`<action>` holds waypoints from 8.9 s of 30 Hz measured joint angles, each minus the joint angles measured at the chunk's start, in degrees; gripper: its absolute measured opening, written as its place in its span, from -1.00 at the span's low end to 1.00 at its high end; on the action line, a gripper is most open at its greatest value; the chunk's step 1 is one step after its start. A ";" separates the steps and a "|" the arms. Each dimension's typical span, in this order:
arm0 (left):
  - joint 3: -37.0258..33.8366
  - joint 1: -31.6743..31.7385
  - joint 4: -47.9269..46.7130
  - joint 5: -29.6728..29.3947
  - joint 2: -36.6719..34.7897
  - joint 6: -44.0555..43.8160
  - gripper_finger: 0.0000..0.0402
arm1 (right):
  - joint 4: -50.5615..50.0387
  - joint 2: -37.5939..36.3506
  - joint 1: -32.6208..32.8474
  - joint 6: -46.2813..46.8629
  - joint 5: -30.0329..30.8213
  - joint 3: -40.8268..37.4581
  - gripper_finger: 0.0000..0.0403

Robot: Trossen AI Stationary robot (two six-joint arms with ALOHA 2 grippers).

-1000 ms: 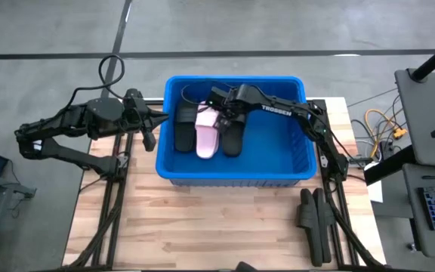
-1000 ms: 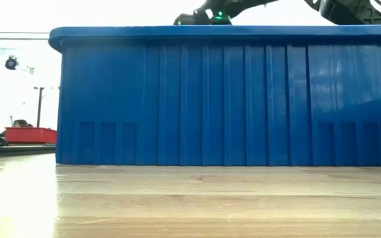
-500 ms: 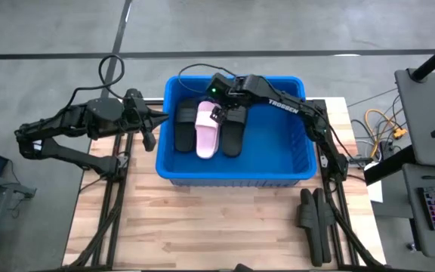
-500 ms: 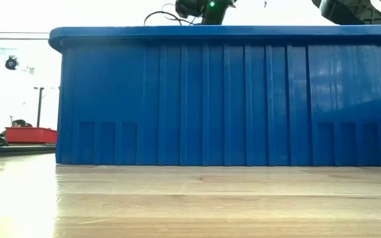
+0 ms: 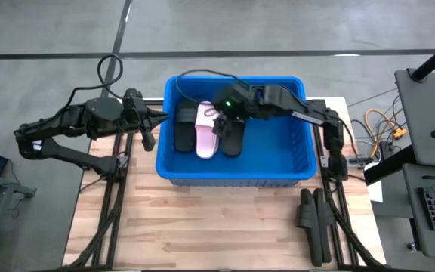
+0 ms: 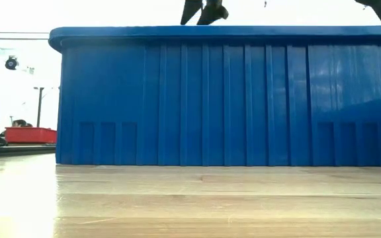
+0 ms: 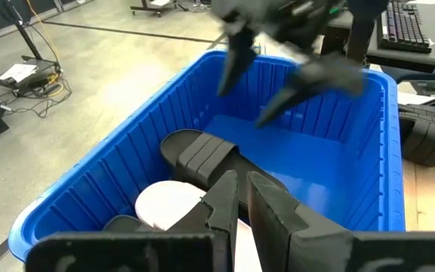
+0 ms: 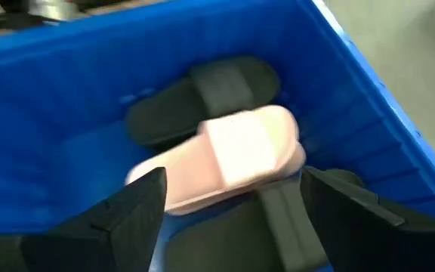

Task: Pick and place slides into bin
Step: Put the black slide into the blue container

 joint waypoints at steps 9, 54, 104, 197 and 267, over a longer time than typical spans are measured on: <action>0.00 0.01 -0.01 0.02 0.00 0.00 -0.92 | -2.85 -5.52 13.40 -0.11 11.68 -0.02 0.34; 0.00 0.00 0.09 1.10 3.48 -0.04 -0.91 | -20.08 -7.54 33.24 22.54 13.62 -2.88 0.19; 0.00 0.01 0.00 1.36 3.58 3.54 -0.91 | -19.08 -7.48 44.65 39.30 -16.00 -24.22 0.10; 0.00 -0.01 0.07 1.36 4.85 3.19 -0.92 | 14.85 -13.34 36.85 13.31 1.10 -28.09 -0.94; -0.02 0.08 7.81 -7.21 5.11 1.45 -0.92 | 59.74 -36.00 -31.57 -59.47 -21.84 -89.46 -0.87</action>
